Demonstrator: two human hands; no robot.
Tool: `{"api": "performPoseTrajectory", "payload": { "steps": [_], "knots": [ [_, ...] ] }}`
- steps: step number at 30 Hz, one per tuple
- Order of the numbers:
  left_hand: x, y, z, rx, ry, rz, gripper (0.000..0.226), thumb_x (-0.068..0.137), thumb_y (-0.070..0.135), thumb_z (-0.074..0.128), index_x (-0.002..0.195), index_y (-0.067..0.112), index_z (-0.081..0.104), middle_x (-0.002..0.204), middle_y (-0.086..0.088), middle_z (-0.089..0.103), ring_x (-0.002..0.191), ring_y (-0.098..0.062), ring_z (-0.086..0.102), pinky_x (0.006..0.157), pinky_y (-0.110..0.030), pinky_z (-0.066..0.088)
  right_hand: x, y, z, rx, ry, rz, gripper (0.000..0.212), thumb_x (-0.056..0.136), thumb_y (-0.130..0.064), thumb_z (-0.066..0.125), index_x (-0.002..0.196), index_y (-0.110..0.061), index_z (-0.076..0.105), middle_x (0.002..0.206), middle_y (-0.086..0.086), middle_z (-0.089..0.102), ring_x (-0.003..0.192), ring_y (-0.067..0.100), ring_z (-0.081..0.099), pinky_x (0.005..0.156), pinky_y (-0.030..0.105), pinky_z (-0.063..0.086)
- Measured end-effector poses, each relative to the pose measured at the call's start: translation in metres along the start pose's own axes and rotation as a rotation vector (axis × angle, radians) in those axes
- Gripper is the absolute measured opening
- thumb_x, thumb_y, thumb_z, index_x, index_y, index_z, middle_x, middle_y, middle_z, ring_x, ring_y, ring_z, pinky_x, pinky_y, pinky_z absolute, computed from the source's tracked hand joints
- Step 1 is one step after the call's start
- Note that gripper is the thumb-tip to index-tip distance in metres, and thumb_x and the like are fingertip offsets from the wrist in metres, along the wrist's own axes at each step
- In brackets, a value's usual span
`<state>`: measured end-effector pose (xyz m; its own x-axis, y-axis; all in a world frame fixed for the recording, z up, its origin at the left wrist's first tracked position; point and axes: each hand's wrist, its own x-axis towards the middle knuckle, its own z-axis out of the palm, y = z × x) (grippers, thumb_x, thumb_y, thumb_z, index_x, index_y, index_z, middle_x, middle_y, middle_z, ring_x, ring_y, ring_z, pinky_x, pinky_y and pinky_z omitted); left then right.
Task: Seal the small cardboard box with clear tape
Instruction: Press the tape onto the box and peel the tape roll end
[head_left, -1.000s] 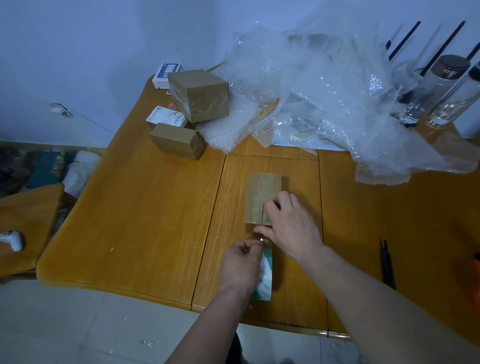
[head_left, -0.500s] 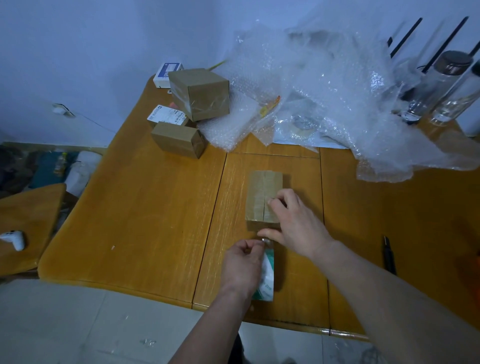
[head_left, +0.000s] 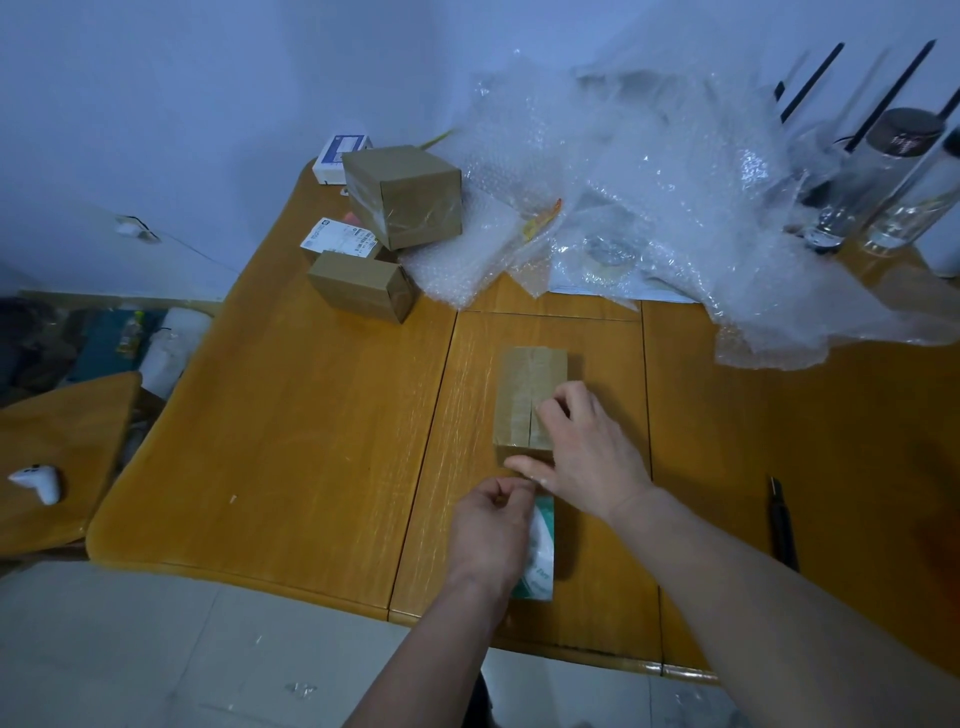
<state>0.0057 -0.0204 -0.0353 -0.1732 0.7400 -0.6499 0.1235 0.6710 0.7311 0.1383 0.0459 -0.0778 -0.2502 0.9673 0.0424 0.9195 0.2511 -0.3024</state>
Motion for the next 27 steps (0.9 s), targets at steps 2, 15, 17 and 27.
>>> {"api": "performPoseTrajectory", "payload": {
  "steps": [2,15,17,27],
  "knots": [
    [0.000,0.001,0.000,-0.013,-0.001,-0.002,0.016,0.100,0.034,0.062,0.092,0.026,0.073,0.092,-0.005,0.077,0.088,-0.029,0.074,0.082,-0.049,0.062,0.000,-0.003,0.002,-0.009,0.030,0.012,0.057,0.083,-0.066,0.060,0.111,-0.016,0.053,0.116,0.007,0.043,0.104,0.021,0.051,0.074,0.033,0.059],
    [-0.014,0.011,-0.016,-0.071,0.018,0.107,0.014,0.100,0.033,0.063,0.098,0.025,0.074,0.092,-0.002,0.076,0.083,-0.023,0.072,0.067,-0.037,0.058,-0.008,0.002,-0.021,-0.087,-0.056,-0.035,0.078,0.076,-0.041,0.082,0.141,-0.018,0.044,0.133,0.006,0.049,0.119,0.023,0.052,0.099,0.042,0.052],
    [-0.024,0.019,-0.018,-0.086,0.016,0.151,0.015,0.099,0.033,0.063,0.095,0.025,0.075,0.088,0.001,0.077,0.088,-0.026,0.073,0.076,-0.044,0.061,-0.014,0.000,-0.041,-0.017,-0.044,0.029,0.075,0.084,-0.046,0.072,0.146,-0.023,0.038,0.134,-0.003,0.050,0.121,0.016,0.049,0.104,0.037,0.047],
    [-0.096,0.115,-0.016,-0.229,-0.020,0.544,0.013,0.097,0.024,0.069,0.086,0.023,0.077,0.081,-0.024,0.071,0.064,-0.020,0.060,0.062,-0.041,0.049,-0.047,-0.055,-0.204,0.744,0.148,0.152,0.034,0.081,-0.056,0.066,0.111,-0.040,0.067,0.104,-0.028,0.059,0.103,-0.005,0.058,0.080,0.008,0.042]
  ]
}}
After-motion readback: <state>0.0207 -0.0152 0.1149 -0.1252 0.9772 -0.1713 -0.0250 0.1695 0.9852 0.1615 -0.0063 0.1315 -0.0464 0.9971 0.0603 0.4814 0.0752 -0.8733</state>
